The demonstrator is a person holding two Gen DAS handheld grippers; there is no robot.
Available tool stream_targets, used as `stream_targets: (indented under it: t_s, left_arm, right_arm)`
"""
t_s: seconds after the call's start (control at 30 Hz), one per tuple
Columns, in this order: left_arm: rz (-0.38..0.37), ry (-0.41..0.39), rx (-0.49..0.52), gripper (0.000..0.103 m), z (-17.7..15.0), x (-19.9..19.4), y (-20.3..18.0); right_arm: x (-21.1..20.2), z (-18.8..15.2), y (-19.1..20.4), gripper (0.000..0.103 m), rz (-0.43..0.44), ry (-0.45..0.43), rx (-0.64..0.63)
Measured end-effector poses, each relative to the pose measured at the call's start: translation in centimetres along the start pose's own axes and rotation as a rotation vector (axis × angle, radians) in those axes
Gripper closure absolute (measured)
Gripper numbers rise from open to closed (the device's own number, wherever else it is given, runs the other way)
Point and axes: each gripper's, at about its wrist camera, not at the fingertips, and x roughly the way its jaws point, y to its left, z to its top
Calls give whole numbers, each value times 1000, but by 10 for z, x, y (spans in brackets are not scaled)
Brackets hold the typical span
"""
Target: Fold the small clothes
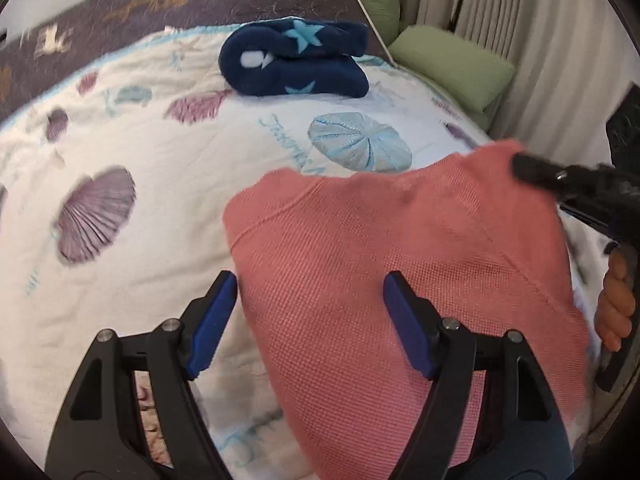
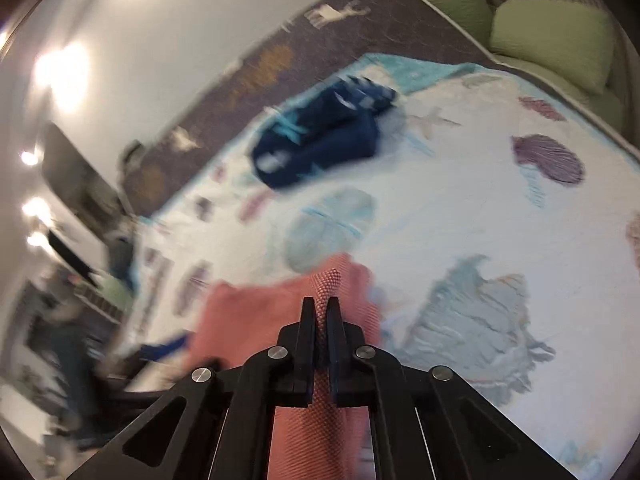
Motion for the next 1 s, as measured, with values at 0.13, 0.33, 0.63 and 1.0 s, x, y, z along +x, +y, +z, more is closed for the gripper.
stream_targets:
  t_s: [0.13, 0.33, 0.63, 1.0]
  left_arm:
    - [2, -40, -48, 25, -4, -4, 9]
    - [95, -79, -88, 25, -1, -9, 23]
    - [8, -162, -48, 25, 19, -34, 3]
    - [167, -23, -120, 12, 23, 22, 40]
  right_arm:
    - [-21, 8, 2, 99, 207, -47, -12]
    - [22, -6, -58, 97, -263, 57, 75]
    - [-30, -4, 3, 93, 100, -1, -45]
    - [49, -2, -39, 103, 39, 106, 121]
